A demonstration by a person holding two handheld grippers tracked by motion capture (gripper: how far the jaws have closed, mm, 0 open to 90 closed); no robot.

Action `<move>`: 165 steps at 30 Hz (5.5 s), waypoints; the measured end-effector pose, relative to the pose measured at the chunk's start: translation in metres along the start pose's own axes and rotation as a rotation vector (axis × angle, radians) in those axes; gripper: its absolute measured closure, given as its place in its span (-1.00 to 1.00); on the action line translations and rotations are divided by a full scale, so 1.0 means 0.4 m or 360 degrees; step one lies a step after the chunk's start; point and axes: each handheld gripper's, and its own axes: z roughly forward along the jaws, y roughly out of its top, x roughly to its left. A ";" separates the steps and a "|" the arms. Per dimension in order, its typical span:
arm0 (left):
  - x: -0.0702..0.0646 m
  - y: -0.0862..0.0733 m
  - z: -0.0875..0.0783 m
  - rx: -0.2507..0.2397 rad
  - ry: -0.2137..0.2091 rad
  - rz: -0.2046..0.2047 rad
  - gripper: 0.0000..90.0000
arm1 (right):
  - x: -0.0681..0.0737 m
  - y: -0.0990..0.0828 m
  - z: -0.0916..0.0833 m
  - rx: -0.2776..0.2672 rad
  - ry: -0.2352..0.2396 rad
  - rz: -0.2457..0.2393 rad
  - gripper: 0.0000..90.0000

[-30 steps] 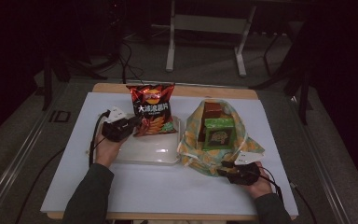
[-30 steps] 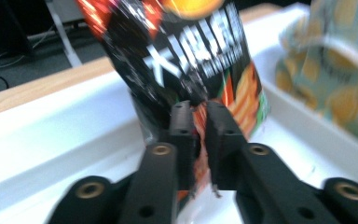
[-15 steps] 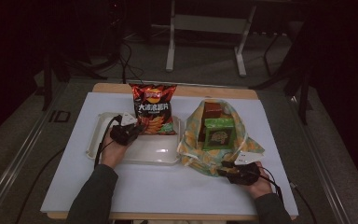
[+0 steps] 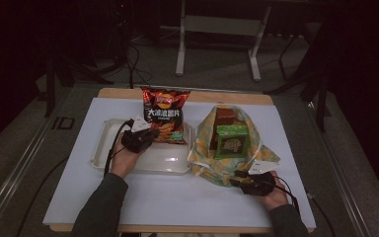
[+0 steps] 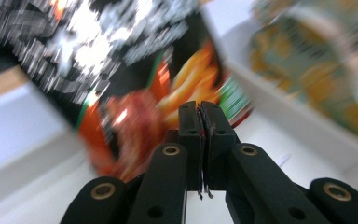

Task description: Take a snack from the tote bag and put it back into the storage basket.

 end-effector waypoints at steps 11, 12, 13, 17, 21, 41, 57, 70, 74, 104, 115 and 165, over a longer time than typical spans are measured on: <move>-0.092 0.108 0.010 -0.0077 -0.0142 0.0164 0.85 | 0.000 0.000 0.000 0.0000 0.0000 0.0000 0.29; -0.099 0.116 0.012 -0.0080 -0.0153 0.0172 0.84 | 0.000 0.000 0.000 0.0000 0.0001 0.0000 0.29; -0.106 0.123 0.015 -0.0083 -0.0161 0.0178 0.83 | 0.000 0.000 0.000 0.0000 0.0001 0.0000 0.29; -0.122 0.140 0.024 -0.0087 -0.0184 0.0196 0.79 | 0.000 0.000 0.000 -0.0002 -0.0001 -0.0004 0.29; -0.138 0.155 0.038 -0.0097 -0.0215 0.0196 0.73 | 0.000 0.000 0.000 -0.0002 0.0000 -0.0003 0.29; -0.198 0.225 0.126 -0.0096 -0.0253 0.0149 0.12 | -0.001 0.000 0.000 0.0000 0.0005 -0.0001 0.27; -0.190 0.256 0.187 -0.0012 -0.0123 0.0118 0.96 | 0.001 0.001 0.000 0.0004 0.0003 -0.0009 0.24; -0.176 0.274 0.202 -0.0036 -0.0063 0.0083 0.98 | 0.010 0.004 0.001 -0.0005 -0.0012 -0.0032 0.17; -0.169 0.279 0.219 -0.0034 -0.0056 0.0048 0.99 | 0.012 0.005 0.001 -0.0011 -0.0012 -0.0036 0.16; -0.145 0.243 0.210 0.0010 -0.0210 0.0013 0.34 | 0.013 0.005 0.002 -0.0010 -0.0002 -0.0032 0.12; -0.134 0.272 0.163 -0.0189 -0.0377 0.0081 0.00 | 0.013 0.005 0.003 -0.0003 -0.0001 -0.0035 0.12; -0.195 0.332 0.260 -0.0123 -0.0474 0.0247 -0.07 | 0.014 0.004 0.004 0.0000 0.0010 -0.0045 0.10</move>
